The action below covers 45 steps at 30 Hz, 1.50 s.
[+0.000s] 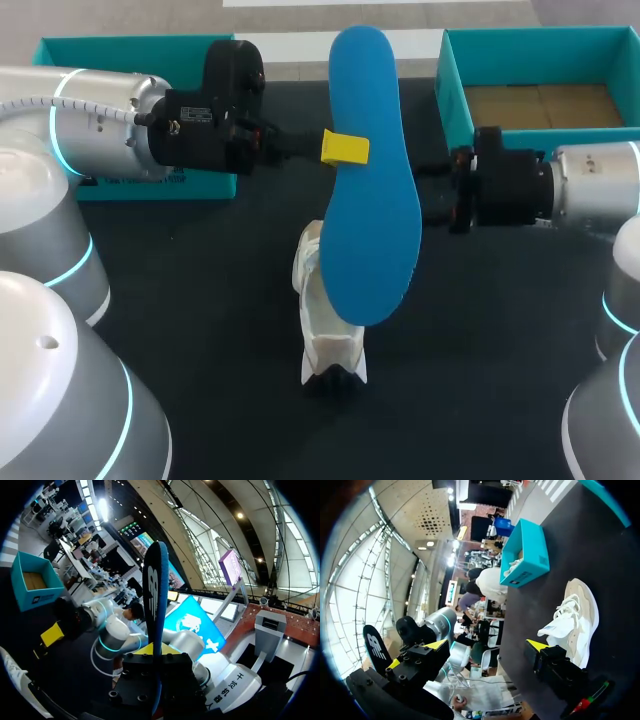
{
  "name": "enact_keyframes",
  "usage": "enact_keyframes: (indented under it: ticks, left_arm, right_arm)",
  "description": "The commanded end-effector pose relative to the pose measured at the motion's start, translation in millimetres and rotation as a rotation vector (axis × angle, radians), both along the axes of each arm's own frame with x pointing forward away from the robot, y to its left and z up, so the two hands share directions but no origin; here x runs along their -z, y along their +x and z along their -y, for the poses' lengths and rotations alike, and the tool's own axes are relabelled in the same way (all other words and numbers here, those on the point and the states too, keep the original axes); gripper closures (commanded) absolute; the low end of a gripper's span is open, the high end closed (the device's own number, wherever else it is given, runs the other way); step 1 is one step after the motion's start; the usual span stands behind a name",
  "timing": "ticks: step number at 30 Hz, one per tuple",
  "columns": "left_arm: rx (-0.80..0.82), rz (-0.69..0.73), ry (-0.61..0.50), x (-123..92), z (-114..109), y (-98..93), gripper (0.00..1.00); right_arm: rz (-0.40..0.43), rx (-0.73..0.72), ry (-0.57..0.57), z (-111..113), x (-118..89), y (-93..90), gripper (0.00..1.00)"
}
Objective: Take the shoe out of the shoebox, open the shoe tongue, remove and reinsert the insole, then place the shoe into the shoebox
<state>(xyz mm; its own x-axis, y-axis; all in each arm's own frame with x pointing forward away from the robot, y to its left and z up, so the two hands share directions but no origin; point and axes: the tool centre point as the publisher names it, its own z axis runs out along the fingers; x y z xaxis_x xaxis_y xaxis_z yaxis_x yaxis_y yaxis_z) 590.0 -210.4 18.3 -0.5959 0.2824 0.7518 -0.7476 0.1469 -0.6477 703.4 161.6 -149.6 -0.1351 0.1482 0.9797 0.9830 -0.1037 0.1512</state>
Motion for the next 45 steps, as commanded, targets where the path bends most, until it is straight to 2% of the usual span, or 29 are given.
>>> enact_keyframes:
  ticks: [1, 3, 9, 10, 14, 15, 17, 26, 29, 31, 33, 45]
  left_arm:
    - [-0.002, 0.000, 0.001, 0.6, -0.7, -1.5, 1.00]
    - [-0.006, 0.024, 0.006, 3.7, -0.3, -0.9, 1.00]
    - [0.034, 0.256, -0.004, 23.1, -4.9, -5.1, 1.00]
    - [0.040, 0.356, -0.007, 27.0, -6.2, -5.8, 1.00]
    - [0.032, 0.578, -0.027, 43.6, -11.8, -5.7, 1.00]
    - [0.036, 0.713, -0.031, 51.2, -14.6, -5.1, 1.00]
    - [0.032, 0.857, -0.049, 58.4, -19.0, -3.0, 1.00]
    - [-0.055, 1.322, -0.179, 76.9, -37.7, 1.8, 1.00]
    - [-0.086, 1.427, -0.210, 82.7, -43.3, 7.2, 1.00]
    - [-0.120, 1.473, -0.205, 88.0, -47.8, 12.6, 1.00]
    - [-0.199, 1.419, -0.161, 90.3, -51.2, 19.5, 1.00]
    - [-0.199, 1.419, -0.161, 90.3, -51.2, 19.5, 1.00]
  right_arm:
    - [0.000, 0.002, 0.000, -2.6, 0.7, 0.7, 0.00]
    - [0.000, 0.002, 0.000, -2.6, 0.7, 0.7, 0.00]
    - [0.000, 0.002, 0.000, -2.6, 0.7, 0.7, 0.00]
    - [0.000, 0.002, 0.000, -2.6, 0.7, 0.7, 0.00]
    - [0.000, 0.002, 0.000, -2.6, 0.7, 0.7, 0.00]
    - [0.000, 0.002, 0.000, -2.6, 0.7, 0.7, 0.00]
    - [0.000, 0.002, 0.000, -2.6, 0.7, 0.7, 0.00]
    - [0.000, 0.002, 0.000, -2.6, 0.7, 0.7, 0.00]
    - [0.000, 0.002, 0.000, -2.6, 0.7, 0.7, 0.00]
    - [0.000, 0.002, 0.000, -2.6, 0.7, 0.7, 0.00]
    - [0.000, 0.002, 0.000, -2.6, 0.7, 0.7, 0.00]
    - [0.000, 0.002, 0.000, -2.6, 0.7, 0.7, 0.00]
